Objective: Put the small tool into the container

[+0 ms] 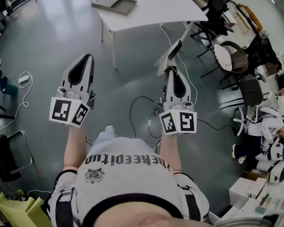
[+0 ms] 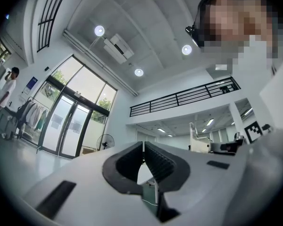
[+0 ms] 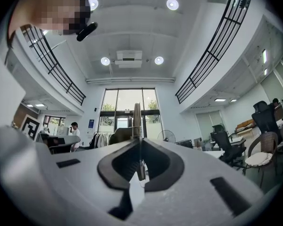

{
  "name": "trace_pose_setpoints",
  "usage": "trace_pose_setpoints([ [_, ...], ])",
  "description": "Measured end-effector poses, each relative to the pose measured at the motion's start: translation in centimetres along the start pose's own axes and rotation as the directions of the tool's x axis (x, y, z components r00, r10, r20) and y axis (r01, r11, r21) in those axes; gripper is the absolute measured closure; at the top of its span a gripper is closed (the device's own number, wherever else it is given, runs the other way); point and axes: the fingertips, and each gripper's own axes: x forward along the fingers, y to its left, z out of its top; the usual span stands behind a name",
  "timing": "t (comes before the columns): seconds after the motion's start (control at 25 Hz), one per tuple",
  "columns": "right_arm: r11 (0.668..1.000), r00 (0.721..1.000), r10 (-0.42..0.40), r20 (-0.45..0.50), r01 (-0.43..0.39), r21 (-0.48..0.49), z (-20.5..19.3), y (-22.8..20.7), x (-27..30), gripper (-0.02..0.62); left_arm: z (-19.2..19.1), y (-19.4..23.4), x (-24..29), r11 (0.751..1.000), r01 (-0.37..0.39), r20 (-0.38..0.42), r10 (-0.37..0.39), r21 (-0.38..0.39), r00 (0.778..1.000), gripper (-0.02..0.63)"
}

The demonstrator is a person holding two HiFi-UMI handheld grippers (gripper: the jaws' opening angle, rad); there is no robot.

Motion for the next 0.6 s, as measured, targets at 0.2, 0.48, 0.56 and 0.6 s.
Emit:
trace_pose_setpoints([
  [0.2,1.0,1.0,-0.014,0.017,0.014,0.001,-0.8,1.3,2.1,0.592,-0.1,2.7,0.8,1.0,0.019,0.005,-0.019,0.01,1.0,0.592],
  [0.48,1.0,1.0,-0.017,0.006,0.017,0.001,-2.0,1.5,4.6,0.592,-0.7,4.8,2.5,1.0,0.029,0.006,-0.029,0.006,1.0,0.592],
  [0.56,1.0,1.0,-0.017,0.005,0.017,-0.004,-2.3,1.2,5.8,0.592,-1.2,5.5,3.5,1.0,0.027,0.002,-0.027,-0.002,1.0,0.592],
  [0.6,1.0,1.0,-0.016,0.004,0.016,-0.003,-2.5,0.9,6.5,0.592,-1.6,5.9,4.1,1.0,0.026,-0.001,-0.026,-0.004,1.0,0.592],
])
